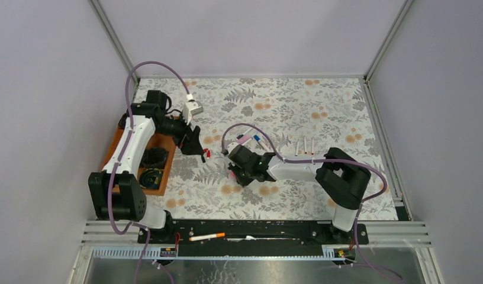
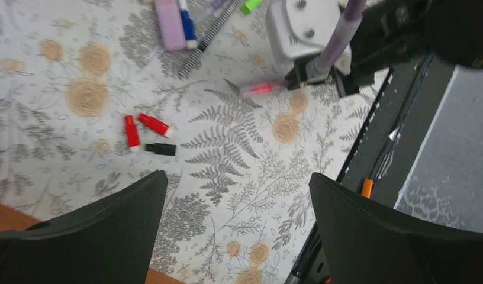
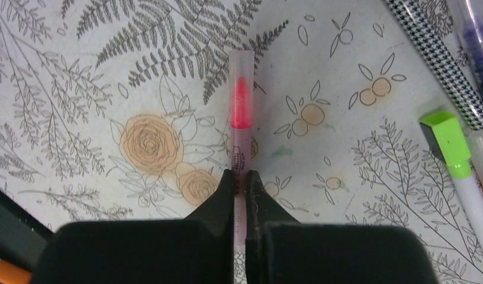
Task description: Open the pen caps
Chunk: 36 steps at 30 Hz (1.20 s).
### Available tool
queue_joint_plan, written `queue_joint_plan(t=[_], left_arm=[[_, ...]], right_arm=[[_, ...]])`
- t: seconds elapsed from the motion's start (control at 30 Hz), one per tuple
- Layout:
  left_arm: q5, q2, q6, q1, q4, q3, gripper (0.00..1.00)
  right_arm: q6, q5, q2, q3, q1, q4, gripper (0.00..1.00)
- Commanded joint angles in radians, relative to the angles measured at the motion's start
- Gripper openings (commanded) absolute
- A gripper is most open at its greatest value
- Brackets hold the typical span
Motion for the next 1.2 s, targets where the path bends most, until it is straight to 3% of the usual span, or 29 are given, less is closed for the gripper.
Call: queue_joint_plan(t=[0.0, 0.2, 0.47, 0.83, 1.03, 1.17], left_arm=[[0.067, -0.001, 0.194, 0.006, -0.078, -0.097, 0.98], [0.101, -0.022, 0.452, -0.050, -0.141, -0.235, 0.97], [0.126, -0.032, 0.455, -0.186, -0.067, -0.233, 0.97], [0.121, -0.040, 0.423, -0.256, 0.030, -0.228, 0.95], [0.150, -0.089, 0.406, -0.294, 0.054, -0.236, 0.84], [0.136, -0.129, 0.402, -0.319, 0.053, -0.243, 0.71]], right_arm=[[-0.043, -0.081, -0.102, -0.013, -0.027, -0.027, 0.00], [0.004, -0.556, -0.211, -0.028, -0.221, 0.011, 0.00], [-0.080, -0.984, -0.114, 0.139, -0.271, -0.213, 0.00], [-0.108, -1.128, -0.031, 0.257, -0.272, -0.300, 0.00], [-0.075, -1.149, 0.007, 0.295, -0.272, -0.278, 0.00], [-0.070, -1.128, 0.028, 0.318, -0.274, -0.287, 0.00]])
